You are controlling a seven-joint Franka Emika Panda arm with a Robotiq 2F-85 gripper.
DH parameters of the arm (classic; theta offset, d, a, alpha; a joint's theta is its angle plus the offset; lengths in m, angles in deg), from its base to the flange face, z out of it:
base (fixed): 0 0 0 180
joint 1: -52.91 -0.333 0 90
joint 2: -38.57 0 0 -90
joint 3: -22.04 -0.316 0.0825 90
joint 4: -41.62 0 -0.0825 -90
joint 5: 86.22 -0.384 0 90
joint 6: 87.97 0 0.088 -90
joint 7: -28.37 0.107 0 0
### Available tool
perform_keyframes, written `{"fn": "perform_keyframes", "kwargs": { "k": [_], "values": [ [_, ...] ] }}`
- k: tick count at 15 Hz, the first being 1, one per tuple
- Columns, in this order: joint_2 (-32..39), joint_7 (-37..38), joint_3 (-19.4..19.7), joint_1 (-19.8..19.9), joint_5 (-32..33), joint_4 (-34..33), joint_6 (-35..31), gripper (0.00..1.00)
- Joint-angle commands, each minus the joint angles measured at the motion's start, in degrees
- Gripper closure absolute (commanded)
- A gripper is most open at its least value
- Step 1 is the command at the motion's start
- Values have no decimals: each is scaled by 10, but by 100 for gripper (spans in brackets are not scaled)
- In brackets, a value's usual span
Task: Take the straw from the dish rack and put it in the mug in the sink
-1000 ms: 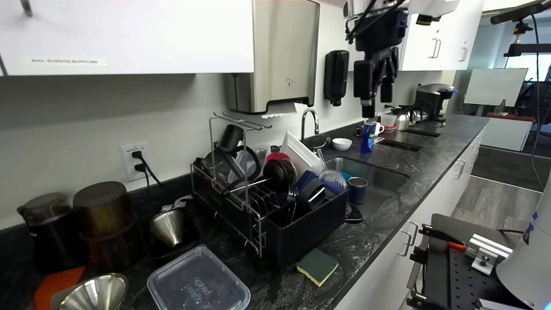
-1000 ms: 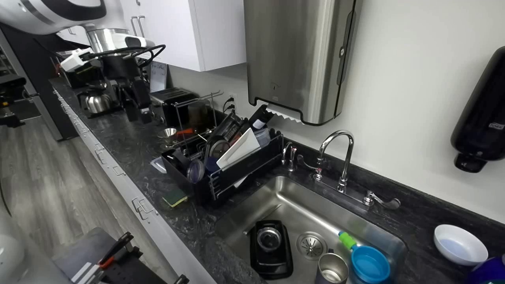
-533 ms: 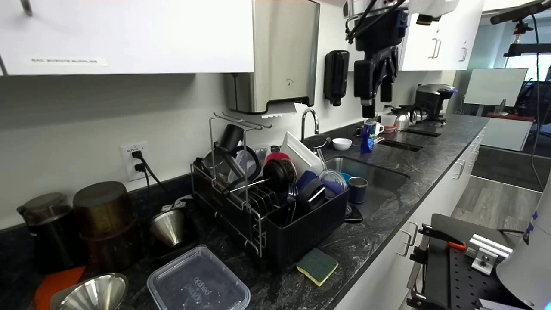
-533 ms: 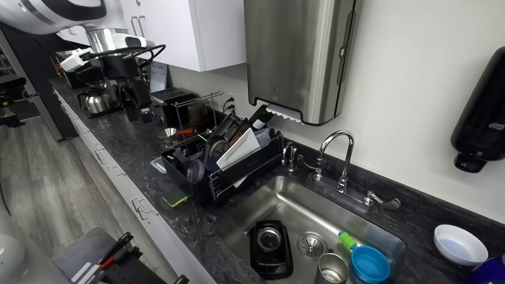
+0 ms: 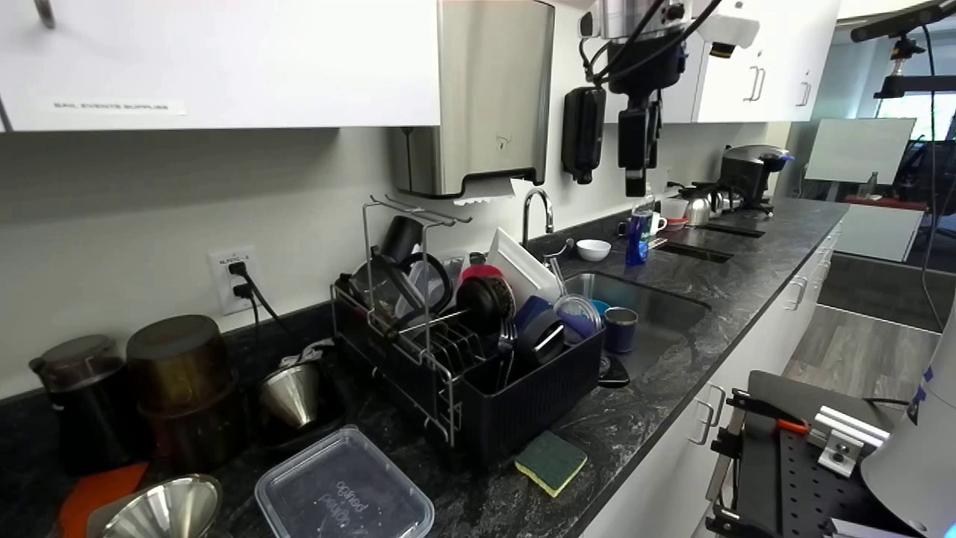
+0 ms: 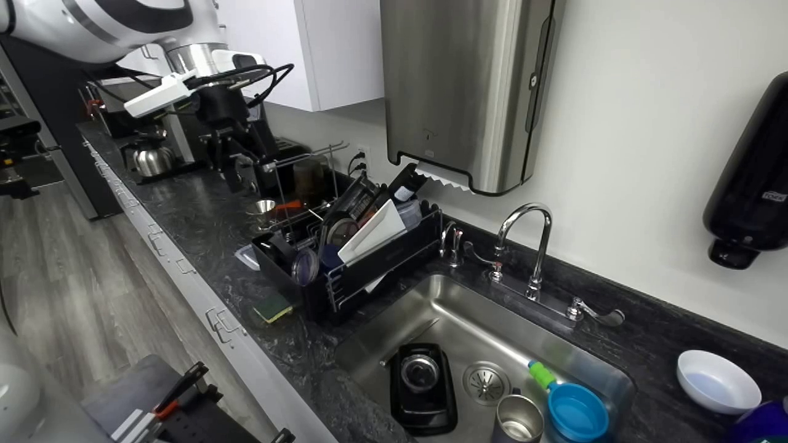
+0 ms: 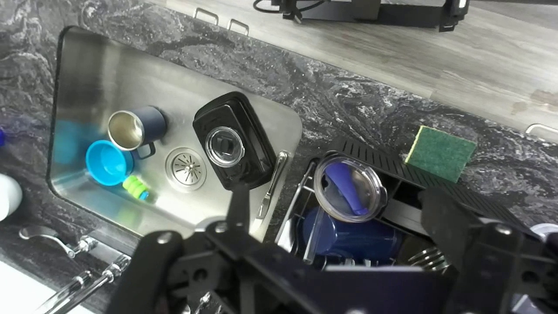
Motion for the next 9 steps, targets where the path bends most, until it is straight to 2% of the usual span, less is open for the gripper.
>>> {"fn": "perform_keyframes", "kwargs": {
  "k": [1, 5, 9],
  "values": [
    [14, -87, 40, -15, 26, 2, -42, 0],
    [30, -234, 93, -20, 30, 7, -102, 0],
    [55, -391, 151, -28, 5, 13, -164, 0]
  ]
}}
